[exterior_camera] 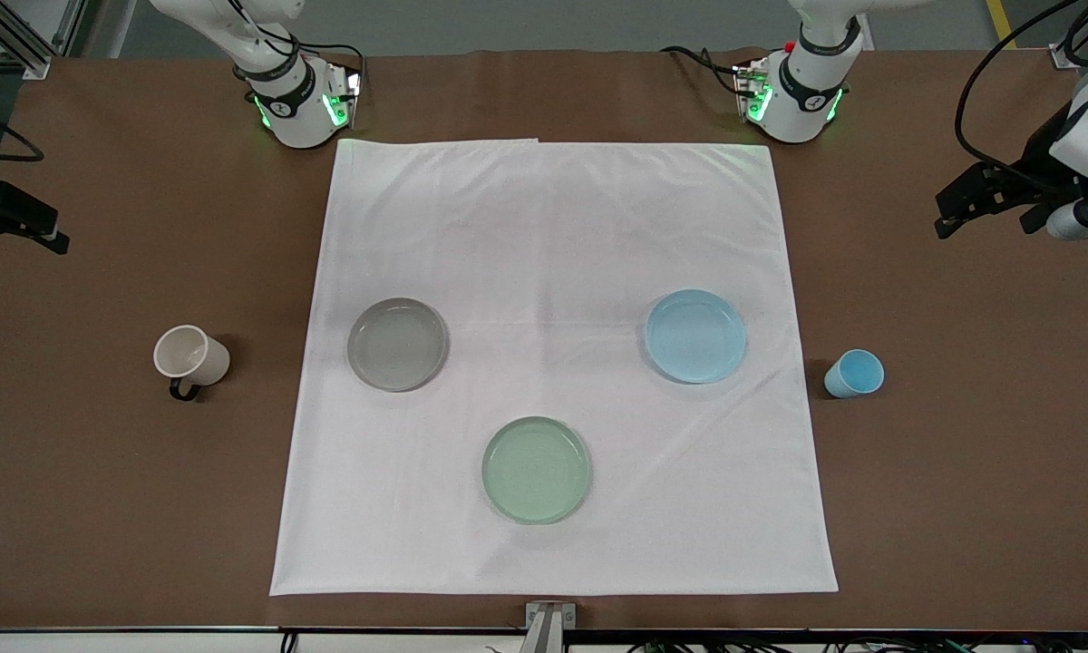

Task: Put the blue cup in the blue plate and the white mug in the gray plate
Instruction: 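Reach the left gripper to the blue cup while the right gripper reaches the mug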

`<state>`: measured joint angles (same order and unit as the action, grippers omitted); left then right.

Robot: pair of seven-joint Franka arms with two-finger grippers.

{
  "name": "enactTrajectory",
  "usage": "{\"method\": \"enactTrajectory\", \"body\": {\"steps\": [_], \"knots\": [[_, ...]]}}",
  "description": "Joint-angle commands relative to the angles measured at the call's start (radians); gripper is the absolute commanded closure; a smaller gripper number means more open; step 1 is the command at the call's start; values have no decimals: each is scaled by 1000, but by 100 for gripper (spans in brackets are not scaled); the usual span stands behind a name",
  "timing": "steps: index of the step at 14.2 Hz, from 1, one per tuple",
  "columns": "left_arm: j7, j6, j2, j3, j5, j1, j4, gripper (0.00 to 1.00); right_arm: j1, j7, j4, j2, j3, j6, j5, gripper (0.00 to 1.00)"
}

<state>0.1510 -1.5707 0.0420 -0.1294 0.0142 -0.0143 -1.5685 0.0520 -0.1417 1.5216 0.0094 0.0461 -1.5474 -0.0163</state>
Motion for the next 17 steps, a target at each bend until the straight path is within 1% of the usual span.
{"method": "enactTrajectory", "body": {"steps": [1, 3, 5, 6, 8, 10, 11, 12, 14, 17], "knots": [[-17, 30, 3, -1, 3, -4, 16, 0, 5, 1, -17, 6, -3, 9, 12, 0], [-43, 29, -8, 11, 1, -16, 34, 0, 5, 1, -17, 6, -3, 9, 12, 0], [-64, 31, -72, 25, 3, -27, 88, 0, 8, 1, -17, 7, -3, 6, 12, 0], [-67, 29, -89, 30, 1, -30, 84, 0, 11, 1, -17, 9, -3, 7, 12, 0], [-68, 23, -155, 30, 1, -87, 77, 0, 12, 2, -17, 18, -3, 6, 15, 0], [-68, -17, -204, 34, 25, -99, 47, 0, 12, 2, -17, 26, -2, 4, 21, 0], [-68, -81, -209, 33, 59, -110, -11, 0, 12, 5, -17, 43, -2, 1, 21, 0], [-68, -176, -208, 33, 67, -113, -86, 0, 6, 2, -17, 75, -2, 3, 22, 0], [-64, -322, -214, 30, 67, -125, -212, 0, 9, -1, -14, 101, -3, -9, 54, 0], [-64, -565, -253, 30, 59, -145, -378, 0, 26, -3, -8, 225, -2, -64, 68, 0]]}}
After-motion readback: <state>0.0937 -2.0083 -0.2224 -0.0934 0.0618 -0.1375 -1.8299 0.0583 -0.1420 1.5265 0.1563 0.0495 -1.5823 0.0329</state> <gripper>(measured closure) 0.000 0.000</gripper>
